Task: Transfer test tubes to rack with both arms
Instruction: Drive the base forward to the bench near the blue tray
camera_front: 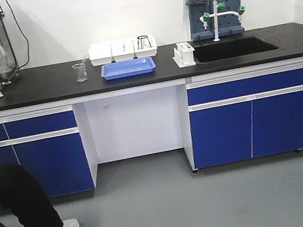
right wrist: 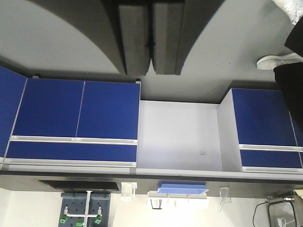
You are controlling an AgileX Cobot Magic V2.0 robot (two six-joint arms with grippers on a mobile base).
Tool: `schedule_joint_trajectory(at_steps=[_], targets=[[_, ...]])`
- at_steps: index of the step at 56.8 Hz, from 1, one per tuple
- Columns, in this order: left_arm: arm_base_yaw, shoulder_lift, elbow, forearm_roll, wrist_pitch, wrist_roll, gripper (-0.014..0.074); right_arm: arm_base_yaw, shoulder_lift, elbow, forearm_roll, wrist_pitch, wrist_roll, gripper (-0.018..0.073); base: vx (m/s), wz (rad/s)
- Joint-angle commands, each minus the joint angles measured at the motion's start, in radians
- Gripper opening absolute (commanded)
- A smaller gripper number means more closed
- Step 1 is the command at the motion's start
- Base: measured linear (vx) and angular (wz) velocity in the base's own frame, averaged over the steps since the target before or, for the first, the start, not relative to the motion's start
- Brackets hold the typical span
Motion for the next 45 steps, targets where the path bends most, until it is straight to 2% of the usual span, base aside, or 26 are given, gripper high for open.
schedule_joint_trajectory(at_steps=[1, 45], targets=[[-0.003, 0.015, -0.026, -0.010, -0.078, -0.001, -0.0004, -0.001, -0.012, 0.013, -0.004, -0.079, -0.002, -0.0009, 0.00, 0.00], [-0.003, 0.015, -0.026, -0.010, -0.078, -0.001, -0.0004, -0.001, -0.012, 0.013, -0.004, -0.079, -0.002, -0.0009, 0.01, -0.01]])
